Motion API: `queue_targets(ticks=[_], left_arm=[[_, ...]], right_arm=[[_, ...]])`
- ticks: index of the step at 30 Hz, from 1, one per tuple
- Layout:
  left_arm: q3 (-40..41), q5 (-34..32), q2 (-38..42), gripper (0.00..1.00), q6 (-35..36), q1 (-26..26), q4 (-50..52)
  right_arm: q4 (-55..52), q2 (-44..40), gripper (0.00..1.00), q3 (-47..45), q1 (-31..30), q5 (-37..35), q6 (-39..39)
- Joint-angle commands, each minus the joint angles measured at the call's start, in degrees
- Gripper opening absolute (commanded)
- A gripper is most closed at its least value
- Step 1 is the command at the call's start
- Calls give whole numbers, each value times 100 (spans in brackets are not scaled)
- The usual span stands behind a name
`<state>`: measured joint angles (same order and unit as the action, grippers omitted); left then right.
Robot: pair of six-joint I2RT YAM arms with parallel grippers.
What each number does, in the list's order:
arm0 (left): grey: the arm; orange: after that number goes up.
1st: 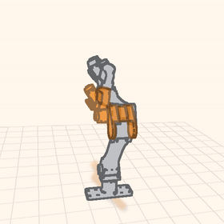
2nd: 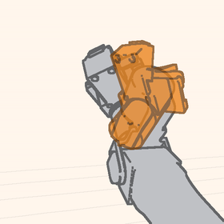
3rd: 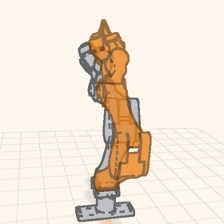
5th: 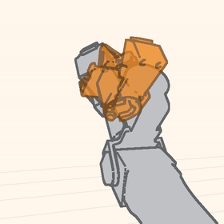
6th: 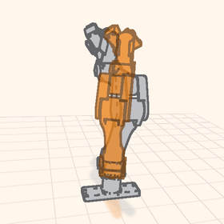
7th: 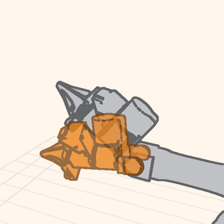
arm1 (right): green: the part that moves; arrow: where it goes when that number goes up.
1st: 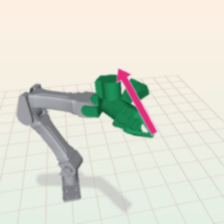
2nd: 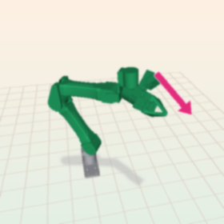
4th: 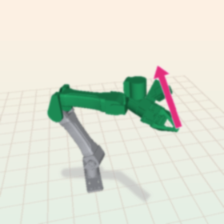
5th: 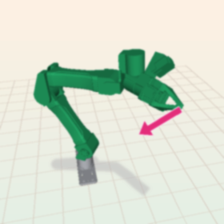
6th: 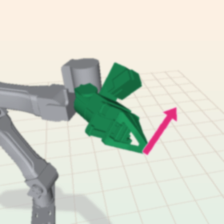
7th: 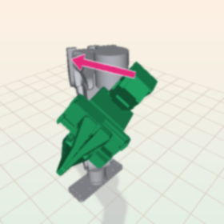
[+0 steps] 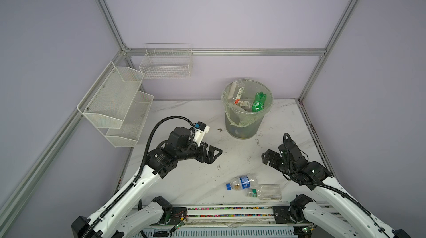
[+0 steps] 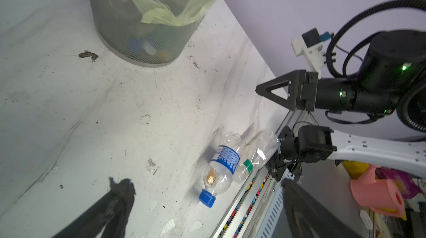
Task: Throw the plastic bottles in the bin
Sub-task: Pick up the plastic bottle from the bottom-center of the table.
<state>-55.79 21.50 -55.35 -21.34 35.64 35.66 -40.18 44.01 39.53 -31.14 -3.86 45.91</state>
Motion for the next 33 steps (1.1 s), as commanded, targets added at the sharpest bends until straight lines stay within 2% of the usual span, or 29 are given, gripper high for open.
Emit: queue_targets(ticks=[1,9,14,21,33], left_arm=[[105,-615,-63,100,358,477,151],[-30,-1757,-764,100,433,2018,143],[-313,-2341,-1642,100,629,2850,129],[-718,-2567,-2889,97,727,3055,-99],[-1203,-2261,-3723,93,682,3105,-539]], right_arm=[[177,-85,97,155,9,-102,14],[449,-85,97,45,11,-281,30],[479,-145,97,-7,11,-263,19],[387,-584,97,-103,11,-255,139],[231,-1140,97,-121,11,-282,206]])
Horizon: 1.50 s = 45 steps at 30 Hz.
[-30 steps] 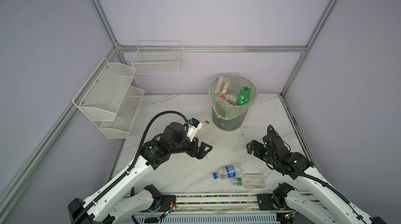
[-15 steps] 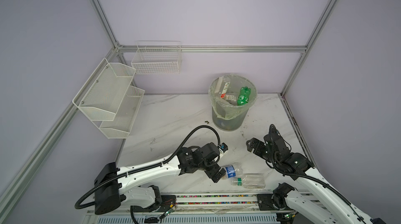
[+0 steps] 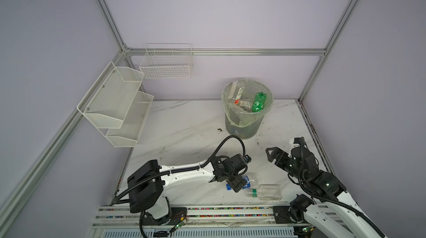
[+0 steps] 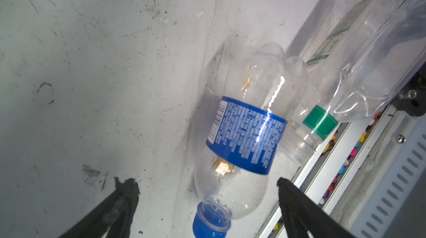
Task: Throw the plastic bottles in the bin
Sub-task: Pick up the plastic bottle from the bottom-center of the table.
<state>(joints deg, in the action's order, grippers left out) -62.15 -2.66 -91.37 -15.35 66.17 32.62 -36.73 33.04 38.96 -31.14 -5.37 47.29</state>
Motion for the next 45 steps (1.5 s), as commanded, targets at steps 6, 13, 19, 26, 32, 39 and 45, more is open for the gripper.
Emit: queue_targets(ticks=[6,13,19,26,32,39,45], left_arm=[[-558,348,-350,90,-251,54,-266],[-524,187,-526,82,-356,62,-247],[-513,115,-663,80,-494,71,-173],[-481,-359,-744,74,-539,71,-20],[-588,-580,-871,63,-583,69,243],[-704,-1095,-485,54,-592,54,555],[-986,-2068,-68,47,-984,-112,1292]], right_arm=[[-132,-76,97,-47,11,-130,43],[-128,-139,97,-11,10,-161,39],[-141,-157,97,50,4,-184,22],[-141,-184,97,38,11,-195,31],[-172,-245,97,50,11,-211,55],[-166,-290,97,37,11,-213,53],[-217,-245,97,118,6,-263,13]])
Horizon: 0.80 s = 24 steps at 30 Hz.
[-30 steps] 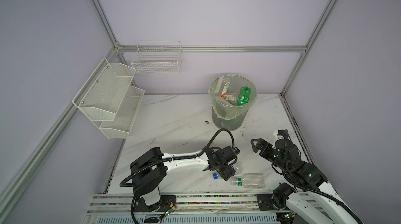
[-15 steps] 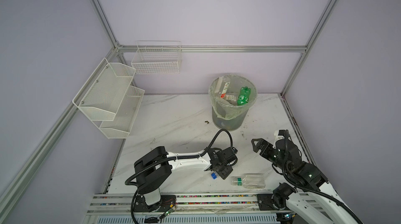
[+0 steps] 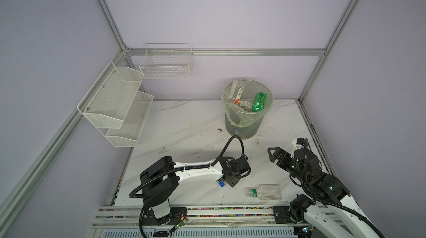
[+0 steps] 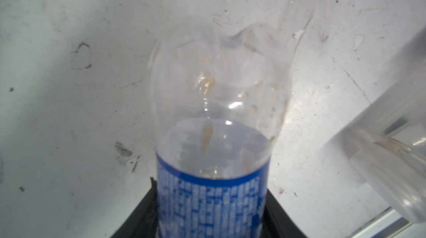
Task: Throw the plastic bottles in the bin
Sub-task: Pick up the plastic bottle from the bottom-center of the table, then throw the plastic bottle into the trash bin.
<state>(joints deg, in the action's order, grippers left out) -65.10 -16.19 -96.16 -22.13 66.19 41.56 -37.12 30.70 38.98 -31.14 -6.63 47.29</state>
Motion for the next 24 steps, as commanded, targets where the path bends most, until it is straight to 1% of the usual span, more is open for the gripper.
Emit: queue_targets(ticks=[1,5,10,13,16,18,24], left_arm=[[-710,-756,529,47,-322,-195,478],[-706,-691,1219,47,-335,-539,535],[-502,-570,2479,47,-299,-1023,277],[-369,-404,3060,47,-283,-1382,101],[-315,-90,3413,47,-270,-1866,26],[-302,47,3552,47,-223,-2085,-13],[-269,358,3797,46,-151,-2471,-133]], right_arm=[[-202,-19,97,127,11,-154,25],[-186,-153,97,43,11,-112,82],[-179,-317,97,-65,11,-103,179],[-181,-332,98,-44,11,-109,193],[-186,-302,97,0,11,-107,193],[-184,-276,97,5,11,-107,194],[-129,-284,97,-66,11,-107,199]])
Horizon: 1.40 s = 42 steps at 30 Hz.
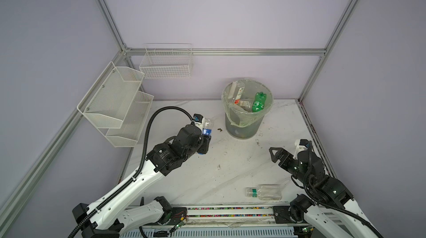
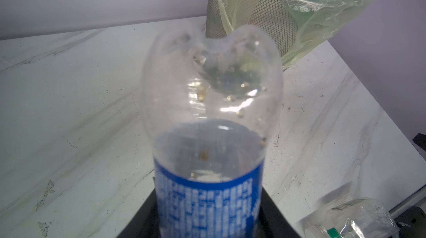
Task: Throw the plastic bottles in the bin
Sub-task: Throw the plastic bottle into the trash bin.
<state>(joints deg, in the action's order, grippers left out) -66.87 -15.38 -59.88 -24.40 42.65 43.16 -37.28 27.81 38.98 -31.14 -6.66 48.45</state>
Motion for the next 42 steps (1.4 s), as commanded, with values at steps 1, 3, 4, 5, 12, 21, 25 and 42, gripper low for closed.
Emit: queue_targets(ticks=[1,3,4,5,12,21,25,42], left_arm=[[-62,391,214,46,64,-179,-370],[-13,604,289,46,15,-274,-533],[-23,705,301,46,12,-305,-615],[-78,751,274,46,42,-307,-658],[-1348,975,-523,46,445,-307,-727],[-4026,1466,-2703,48,681,-304,-1077],[-5627,1681,-4076,53,654,-266,-1134],[-6217,593,-4220,100,835,-200,-1211]], right_arm=[[-104,5,97,-77,11,-108,78],[-61,22,97,-110,11,-123,69],[-42,30,97,-127,7,-121,71],[-26,44,97,-135,11,-124,69],[95,153,97,-200,11,-128,37],[247,172,97,-312,11,-72,43],[256,139,97,-295,10,-26,61],[-58,-321,97,-153,8,-68,212]])
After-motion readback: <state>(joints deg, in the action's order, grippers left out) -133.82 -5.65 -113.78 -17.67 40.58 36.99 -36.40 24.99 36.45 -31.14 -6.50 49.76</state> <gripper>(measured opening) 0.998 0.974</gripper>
